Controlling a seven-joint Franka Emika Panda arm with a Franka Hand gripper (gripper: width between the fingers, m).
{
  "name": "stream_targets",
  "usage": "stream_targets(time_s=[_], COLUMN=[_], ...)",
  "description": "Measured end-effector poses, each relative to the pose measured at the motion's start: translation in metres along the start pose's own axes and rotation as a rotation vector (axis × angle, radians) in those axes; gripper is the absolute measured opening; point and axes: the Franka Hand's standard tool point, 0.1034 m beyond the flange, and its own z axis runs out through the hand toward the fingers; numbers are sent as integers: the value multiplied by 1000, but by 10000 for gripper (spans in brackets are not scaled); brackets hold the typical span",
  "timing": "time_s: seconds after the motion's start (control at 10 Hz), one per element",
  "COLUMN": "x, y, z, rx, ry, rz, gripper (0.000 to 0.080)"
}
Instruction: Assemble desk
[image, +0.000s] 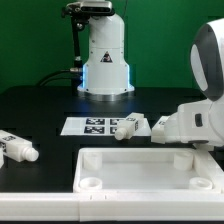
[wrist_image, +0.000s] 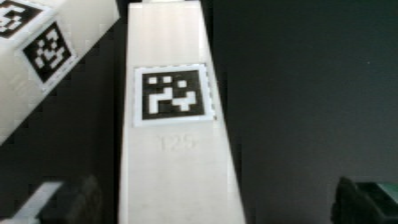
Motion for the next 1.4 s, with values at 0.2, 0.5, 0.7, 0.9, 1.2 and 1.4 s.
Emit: stream_targets(time_s=[0.2, 0.5, 0.7, 0.9, 1.2, 1.4], x=[-7, -4, -4, -4, -16, -37], y=[14, 14, 14, 14, 17, 25], z=[-5, -6, -6, -6, -36, -76], rx=[-14, -12, -12, -12, 3, 19], ry=[-61, -55, -56, -56, -7, 52], rz=[130, 132, 132, 132, 100, 73], gripper=[649, 509, 285, 285, 285, 285])
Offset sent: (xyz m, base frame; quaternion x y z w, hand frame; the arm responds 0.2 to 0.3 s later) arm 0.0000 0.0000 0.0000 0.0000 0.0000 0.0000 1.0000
